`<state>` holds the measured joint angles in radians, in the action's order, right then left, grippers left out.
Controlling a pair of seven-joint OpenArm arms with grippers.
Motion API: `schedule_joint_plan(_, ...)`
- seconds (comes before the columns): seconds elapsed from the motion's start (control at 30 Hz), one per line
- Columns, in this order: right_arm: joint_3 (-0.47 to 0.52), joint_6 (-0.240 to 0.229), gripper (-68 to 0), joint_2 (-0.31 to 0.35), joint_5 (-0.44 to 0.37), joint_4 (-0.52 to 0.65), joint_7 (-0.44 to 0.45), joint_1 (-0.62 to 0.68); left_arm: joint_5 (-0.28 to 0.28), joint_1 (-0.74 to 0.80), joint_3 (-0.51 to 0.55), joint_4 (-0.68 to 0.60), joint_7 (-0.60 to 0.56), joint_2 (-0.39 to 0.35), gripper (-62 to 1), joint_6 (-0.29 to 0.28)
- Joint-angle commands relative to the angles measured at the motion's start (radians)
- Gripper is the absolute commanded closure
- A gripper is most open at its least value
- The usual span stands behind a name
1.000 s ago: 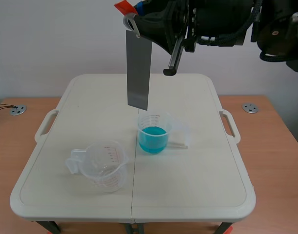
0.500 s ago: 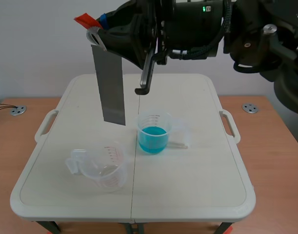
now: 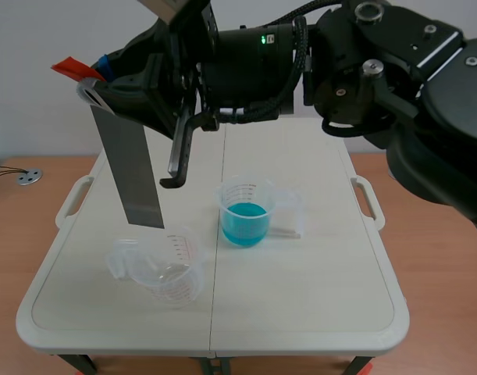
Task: Hold the metal plate by the orange handle, dip it into the blue solution, take it out and point at it, then put the plate back in the beaker on the left.
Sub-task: 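Put the plate into the left beaker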
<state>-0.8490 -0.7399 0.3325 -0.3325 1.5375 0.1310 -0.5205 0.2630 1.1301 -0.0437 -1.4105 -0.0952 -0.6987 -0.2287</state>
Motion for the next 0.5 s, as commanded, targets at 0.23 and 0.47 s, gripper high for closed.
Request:
schedule_joint_plan(0.23, -0.016, -0.006, -1.3, -0.009, -0.012, 0.012, -0.002, -0.028, 0.003, -0.003, 0.005, -0.008, -0.008, 0.005, -6.2, -0.002)
schedule_joint_plan(0.47, -0.016, -0.006, -1.3, -0.009, -0.012, 0.010, -0.014, -0.027, 0.003, -0.003, 0.005, -0.008, 0.000, 0.005, -6.2, -0.002)
